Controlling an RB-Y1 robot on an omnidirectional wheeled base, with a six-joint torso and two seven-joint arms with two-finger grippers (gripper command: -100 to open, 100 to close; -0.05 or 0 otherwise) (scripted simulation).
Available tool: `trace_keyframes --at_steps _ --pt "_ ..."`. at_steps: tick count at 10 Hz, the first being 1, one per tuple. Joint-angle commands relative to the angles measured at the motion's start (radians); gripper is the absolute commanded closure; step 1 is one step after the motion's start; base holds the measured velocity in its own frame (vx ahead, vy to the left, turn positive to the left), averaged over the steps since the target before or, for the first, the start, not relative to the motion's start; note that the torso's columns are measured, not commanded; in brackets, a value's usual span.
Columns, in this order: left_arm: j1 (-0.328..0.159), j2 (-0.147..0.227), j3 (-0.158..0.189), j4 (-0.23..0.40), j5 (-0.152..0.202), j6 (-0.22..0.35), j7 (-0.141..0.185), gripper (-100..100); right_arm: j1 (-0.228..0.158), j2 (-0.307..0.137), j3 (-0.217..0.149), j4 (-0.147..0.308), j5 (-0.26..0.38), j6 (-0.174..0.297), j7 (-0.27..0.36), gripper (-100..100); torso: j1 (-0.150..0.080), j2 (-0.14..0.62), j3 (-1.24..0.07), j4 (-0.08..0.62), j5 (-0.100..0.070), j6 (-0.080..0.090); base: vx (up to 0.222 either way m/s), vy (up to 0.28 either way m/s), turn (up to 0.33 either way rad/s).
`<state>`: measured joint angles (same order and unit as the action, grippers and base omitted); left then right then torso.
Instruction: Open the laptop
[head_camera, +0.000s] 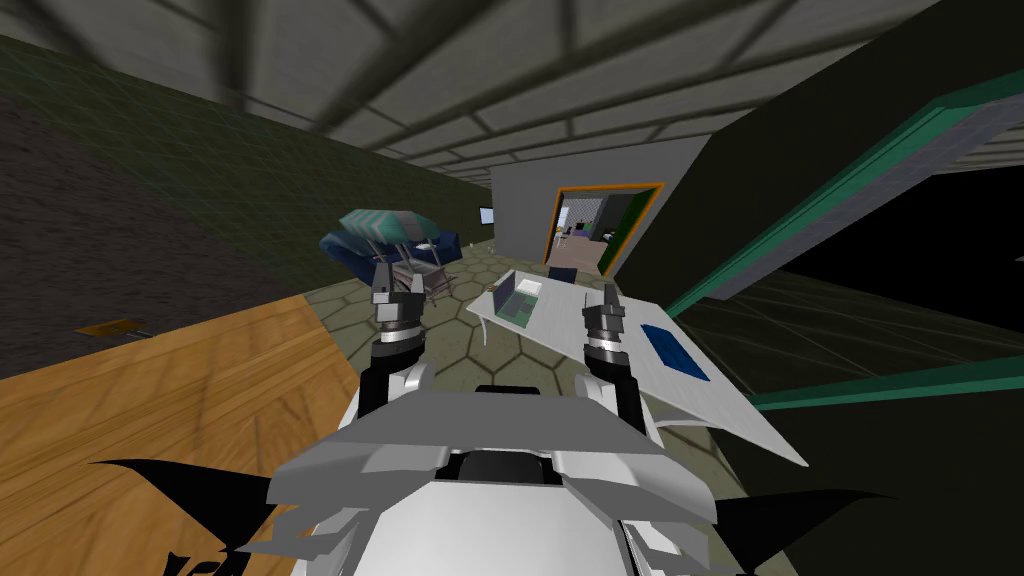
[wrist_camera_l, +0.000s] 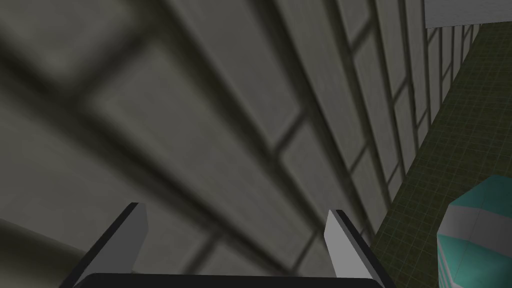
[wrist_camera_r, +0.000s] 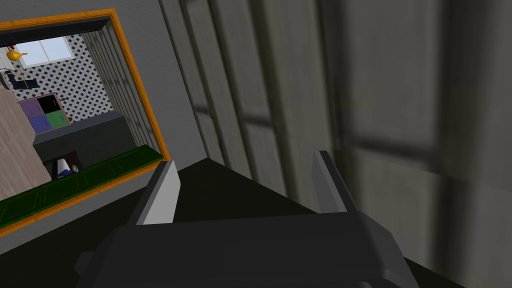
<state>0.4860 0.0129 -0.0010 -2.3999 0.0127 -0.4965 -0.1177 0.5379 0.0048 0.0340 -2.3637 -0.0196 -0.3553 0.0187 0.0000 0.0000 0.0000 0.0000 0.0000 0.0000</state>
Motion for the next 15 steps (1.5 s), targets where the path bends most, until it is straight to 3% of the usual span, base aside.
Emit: trace_keyframes --at_steps 1,9,10,12,15 --pt "0.000 0.000 0.000 0.000 0.000 0.000 0.000 0 0.000 0.000 0.000 0.000 0.000 0.000 0.000 0 0.000 0.041 -0.082 0.041 0.000 0.000 0.000 0.000 0.000" --pt "0.000 0.000 0.000 0.000 0.000 0.000 0.000 0 0.000 0.000 0.000 0.000 0.000 0.000 0.000 0 0.000 0.618 -1.234 0.617 0.000 0.000 0.000 0.000 0.000" --pt "0.000 0.000 0.000 0.000 0.000 0.000 0.000 0 0.000 -0.037 -0.003 0.004 0.008 0.005 0.007 -100 0.000 0.691 -1.382 0.691 0.000 0.000 0.017 0.017 0.001" --pt "0.000 0.000 0.000 0.000 0.000 0.000 0.000 0 0.000 -0.087 -0.011 0.012 0.026 0.017 0.024 -100 0.002 0.734 -1.471 0.734 0.001 0.000 0.024 0.067 0.000" --pt "0.000 0.000 0.000 0.000 0.000 0.000 0.000 0 0.000 -0.150 -0.029 0.032 0.068 0.045 0.062 -100 0.002 0.737 -1.476 0.738 0.001 0.000 0.041 0.117 0.000"
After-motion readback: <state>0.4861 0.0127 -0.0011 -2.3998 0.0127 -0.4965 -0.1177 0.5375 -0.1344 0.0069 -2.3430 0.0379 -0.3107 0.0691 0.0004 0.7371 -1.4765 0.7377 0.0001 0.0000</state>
